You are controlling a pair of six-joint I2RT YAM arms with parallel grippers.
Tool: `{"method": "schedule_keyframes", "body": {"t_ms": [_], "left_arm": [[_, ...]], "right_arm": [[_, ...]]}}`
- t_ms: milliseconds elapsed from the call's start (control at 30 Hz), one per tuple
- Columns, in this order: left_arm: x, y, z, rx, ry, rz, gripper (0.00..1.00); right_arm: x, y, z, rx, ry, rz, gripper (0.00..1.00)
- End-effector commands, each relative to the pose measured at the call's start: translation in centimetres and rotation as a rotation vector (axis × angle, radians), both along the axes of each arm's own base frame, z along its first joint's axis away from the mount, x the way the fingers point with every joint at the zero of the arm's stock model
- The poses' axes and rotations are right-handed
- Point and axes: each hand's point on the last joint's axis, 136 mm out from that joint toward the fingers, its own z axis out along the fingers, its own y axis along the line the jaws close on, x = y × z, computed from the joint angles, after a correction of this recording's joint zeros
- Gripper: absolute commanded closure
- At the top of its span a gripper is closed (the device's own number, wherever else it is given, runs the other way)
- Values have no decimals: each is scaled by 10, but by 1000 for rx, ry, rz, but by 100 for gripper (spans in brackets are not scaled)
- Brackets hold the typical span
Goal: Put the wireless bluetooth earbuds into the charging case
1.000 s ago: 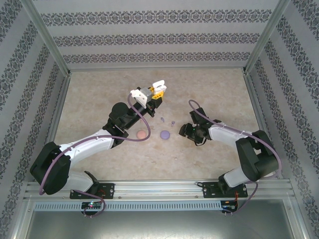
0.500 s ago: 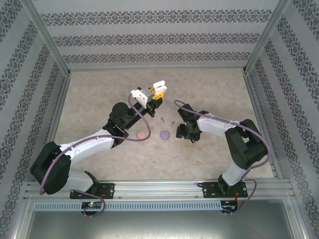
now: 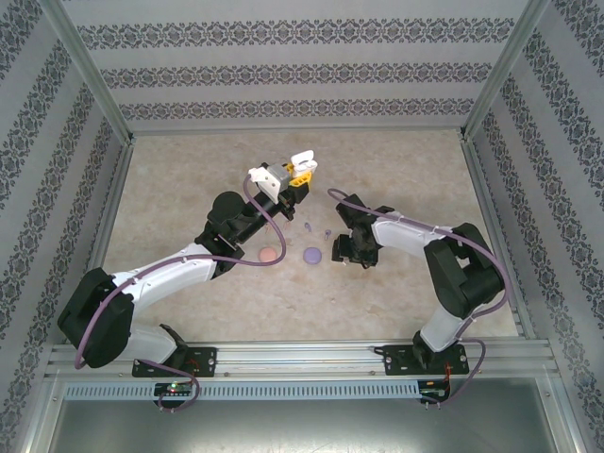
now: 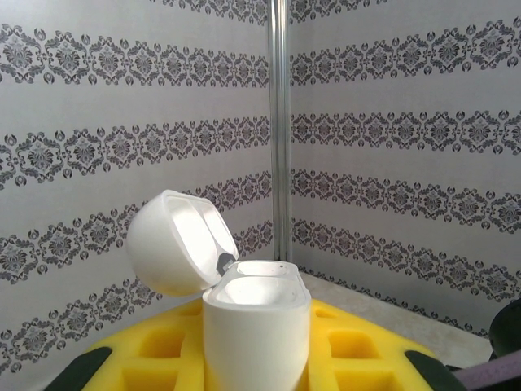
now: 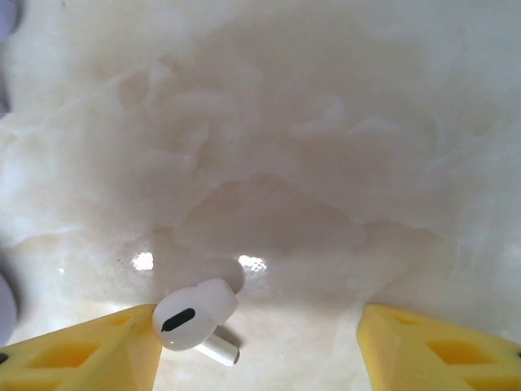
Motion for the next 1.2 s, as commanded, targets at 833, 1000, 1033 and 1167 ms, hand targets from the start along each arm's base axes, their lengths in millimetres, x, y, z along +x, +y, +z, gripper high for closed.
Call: {"method": "schedule_keyframes", "body": {"t_ms": [833, 1000, 1033, 1167], "left_arm": [[4, -3, 17, -16, -30, -10, 100], [4, -3, 19, -20, -32, -11, 100], [4, -3, 18, -19, -30, -13, 100], [5, -4, 19, -21, -29, -17, 100]], "right_arm": [[-2, -20, -17, -152, 40, 82, 40], [-4, -20, -29, -203, 94, 122, 39], [-6, -20, -32, -212, 109, 131, 39], [-8, -17, -39, -200, 152, 124, 36]]}}
